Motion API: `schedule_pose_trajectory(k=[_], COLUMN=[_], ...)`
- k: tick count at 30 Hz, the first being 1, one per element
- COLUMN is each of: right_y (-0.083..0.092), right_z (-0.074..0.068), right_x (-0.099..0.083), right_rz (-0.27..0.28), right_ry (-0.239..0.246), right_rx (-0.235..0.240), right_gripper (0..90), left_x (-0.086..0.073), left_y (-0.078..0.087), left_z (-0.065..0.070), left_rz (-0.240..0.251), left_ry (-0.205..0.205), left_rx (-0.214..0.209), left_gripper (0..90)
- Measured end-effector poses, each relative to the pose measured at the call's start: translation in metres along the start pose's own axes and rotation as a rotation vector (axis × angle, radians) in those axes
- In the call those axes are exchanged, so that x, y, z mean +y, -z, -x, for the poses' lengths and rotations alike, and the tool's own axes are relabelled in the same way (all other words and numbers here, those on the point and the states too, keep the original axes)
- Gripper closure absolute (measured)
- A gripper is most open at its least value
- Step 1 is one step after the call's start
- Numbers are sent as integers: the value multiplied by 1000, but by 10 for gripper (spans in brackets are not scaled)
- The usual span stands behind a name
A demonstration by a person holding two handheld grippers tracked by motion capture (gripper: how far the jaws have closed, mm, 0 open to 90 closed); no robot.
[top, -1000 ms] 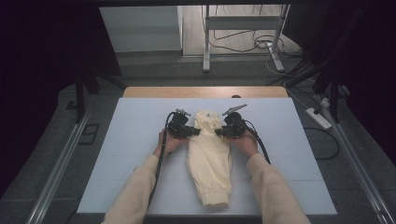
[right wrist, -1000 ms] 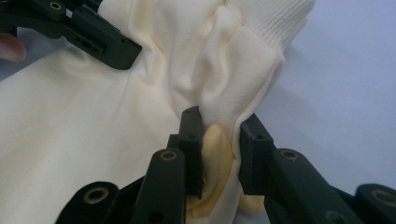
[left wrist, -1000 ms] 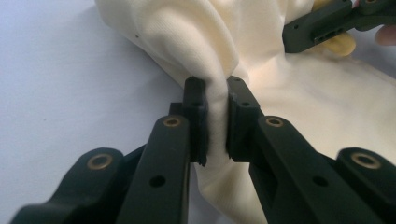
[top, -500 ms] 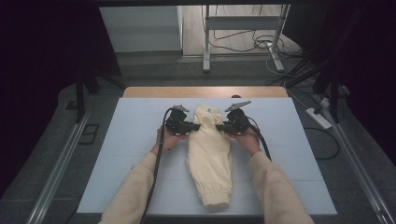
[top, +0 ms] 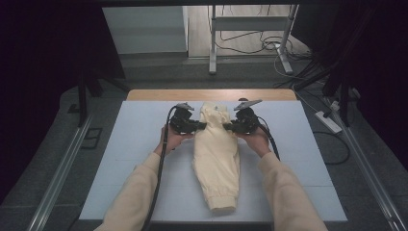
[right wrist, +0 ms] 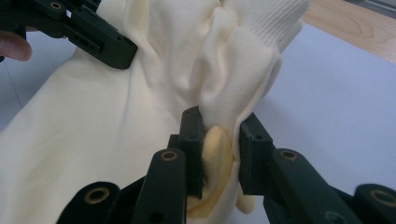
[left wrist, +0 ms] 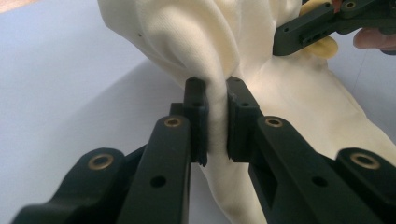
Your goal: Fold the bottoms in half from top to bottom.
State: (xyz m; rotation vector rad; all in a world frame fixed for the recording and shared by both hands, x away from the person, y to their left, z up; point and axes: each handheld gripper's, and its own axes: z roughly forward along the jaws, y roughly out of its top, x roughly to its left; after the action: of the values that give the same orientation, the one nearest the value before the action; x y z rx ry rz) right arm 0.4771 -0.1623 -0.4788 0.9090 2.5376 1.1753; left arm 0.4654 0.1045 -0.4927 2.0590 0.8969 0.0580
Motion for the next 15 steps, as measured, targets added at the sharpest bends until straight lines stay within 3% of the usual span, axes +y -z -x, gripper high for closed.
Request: schedule_pose_trajectory(k=[15], right_y=[0], right_z=[3], right_x=[0], right_rz=[9], right_ry=[-13], right_rx=[5], right_gripper=[741], left_x=[3], left_y=[1], left_z=[-2], left_rz=[1], left_ry=[-4], left_rx=[-6], left_gripper=[803])
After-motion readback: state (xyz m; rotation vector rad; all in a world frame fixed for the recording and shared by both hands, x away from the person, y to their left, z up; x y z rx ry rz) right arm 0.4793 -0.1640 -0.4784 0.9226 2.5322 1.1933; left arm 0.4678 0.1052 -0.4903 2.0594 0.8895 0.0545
